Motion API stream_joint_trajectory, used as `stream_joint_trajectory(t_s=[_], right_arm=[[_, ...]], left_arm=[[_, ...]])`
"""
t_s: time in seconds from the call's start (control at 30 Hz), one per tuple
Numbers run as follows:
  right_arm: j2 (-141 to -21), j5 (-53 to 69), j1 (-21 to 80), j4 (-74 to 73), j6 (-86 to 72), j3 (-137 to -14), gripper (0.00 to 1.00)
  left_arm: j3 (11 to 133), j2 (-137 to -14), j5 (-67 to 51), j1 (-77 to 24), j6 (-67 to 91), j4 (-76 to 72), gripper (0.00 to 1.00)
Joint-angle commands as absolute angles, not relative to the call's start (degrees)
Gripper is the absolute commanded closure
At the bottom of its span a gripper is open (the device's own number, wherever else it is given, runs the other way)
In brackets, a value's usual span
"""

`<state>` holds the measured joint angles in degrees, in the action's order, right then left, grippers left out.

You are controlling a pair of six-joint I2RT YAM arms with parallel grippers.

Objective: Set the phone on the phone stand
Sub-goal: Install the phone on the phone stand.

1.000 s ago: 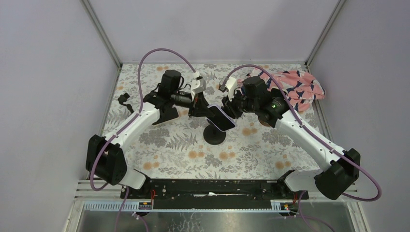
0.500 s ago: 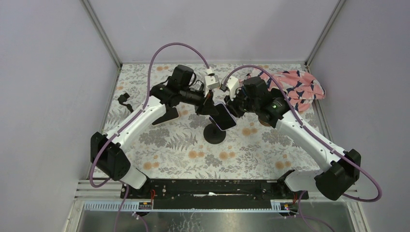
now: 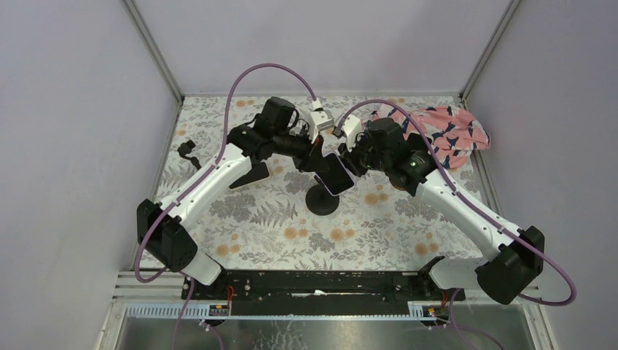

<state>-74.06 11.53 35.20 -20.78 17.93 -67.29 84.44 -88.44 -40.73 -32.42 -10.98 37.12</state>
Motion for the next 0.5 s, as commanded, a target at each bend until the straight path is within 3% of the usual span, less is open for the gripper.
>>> stream_joint_trajectory(t_s=[0.0,0.47], right_arm=[[-69.78,-1.77,33.1,-20.08,19.19,-66.36,1.0],[-69.96,-10.46,34.83,-15.28,22.9,-64.23,1.0]], left_arm=[[81.39,-89.82,-19.94,-29.3,-9.66,53.82,1.0],[82.18,-91.19,-17.64,-28.39,-4.07,57.01,1.0]])
